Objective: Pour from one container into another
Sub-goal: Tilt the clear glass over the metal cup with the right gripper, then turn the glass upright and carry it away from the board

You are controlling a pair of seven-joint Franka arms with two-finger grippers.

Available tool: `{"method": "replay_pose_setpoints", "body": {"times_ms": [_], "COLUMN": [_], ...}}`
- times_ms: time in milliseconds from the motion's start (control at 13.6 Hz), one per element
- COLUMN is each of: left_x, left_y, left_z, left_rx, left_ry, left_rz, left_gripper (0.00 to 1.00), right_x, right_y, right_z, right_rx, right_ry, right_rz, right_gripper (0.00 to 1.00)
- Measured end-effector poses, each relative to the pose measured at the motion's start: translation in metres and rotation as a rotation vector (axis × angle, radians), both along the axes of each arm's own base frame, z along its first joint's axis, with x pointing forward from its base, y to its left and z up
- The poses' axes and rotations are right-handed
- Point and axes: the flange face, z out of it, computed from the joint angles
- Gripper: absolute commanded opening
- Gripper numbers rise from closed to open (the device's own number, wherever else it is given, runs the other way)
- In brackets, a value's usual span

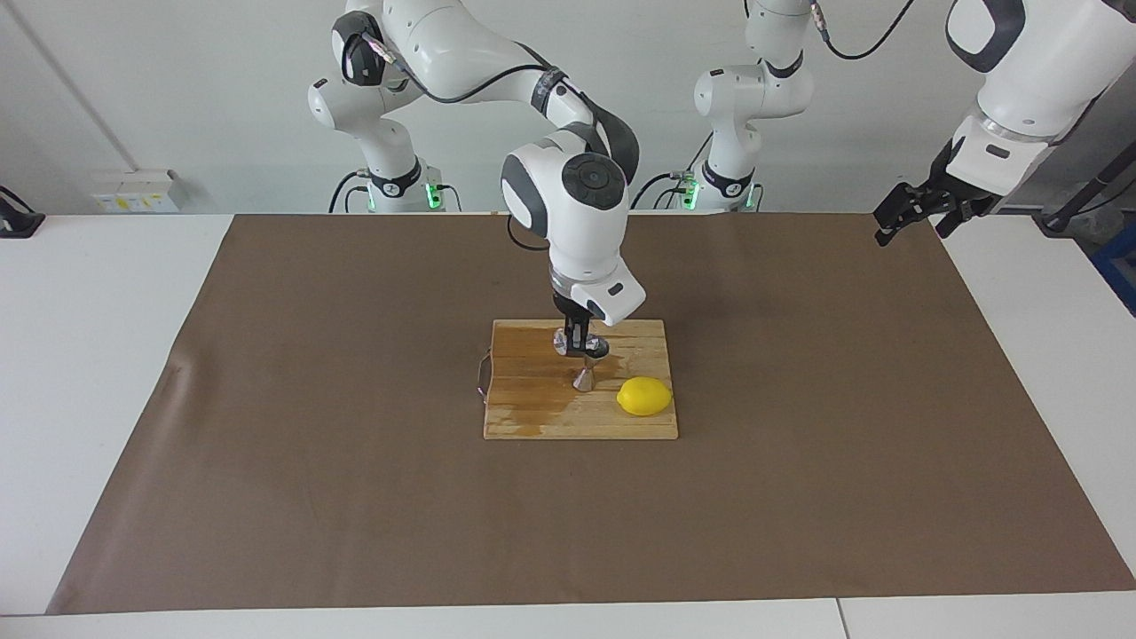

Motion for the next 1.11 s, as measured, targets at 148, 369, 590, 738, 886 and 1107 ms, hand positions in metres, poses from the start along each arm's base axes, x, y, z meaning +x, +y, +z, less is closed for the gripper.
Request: {"method": "replay_pose_setpoints", "body": {"times_ms": [148, 369, 590, 738, 886, 1107], "left_x": [0.0, 0.0, 0.0, 0.0, 0.0, 0.0], "left_y": [0.0, 0.0, 0.0, 0.0, 0.0, 0.0], "left_z": [0.0, 0.0, 0.0, 0.0, 0.0, 0.0], "left_rx": [0.0, 0.0, 0.0, 0.0, 0.0, 0.0], "left_ry": [0.0, 0.0, 0.0, 0.0, 0.0, 0.0], "left_rz": [0.0, 0.0, 0.0, 0.0, 0.0, 0.0], "left_gripper": [1.0, 1.0, 1.0, 1.0, 1.0, 1.0], "right_x": [0.002, 0.011, 0.03, 0.046, 0.059, 0.072], "right_y": [-0.002, -0.016, -0.057, -0.098, -0.142, -0.22], "right_z": [0.004, 0.017, 0.041, 0.058, 0.066, 0.061], "right_rx": [0.005, 0.052, 0.179, 0.262, 0.348, 0.455], "right_ry": [-0.006, -0.002, 0.023, 0.027, 0.035, 0.042], "right_rz": [-0.004, -0.041, -0.093, -0.106, -0.104, -0.082], "right_gripper": [0.3, 0.31, 0.31, 0.31, 0.31, 0.31]}}
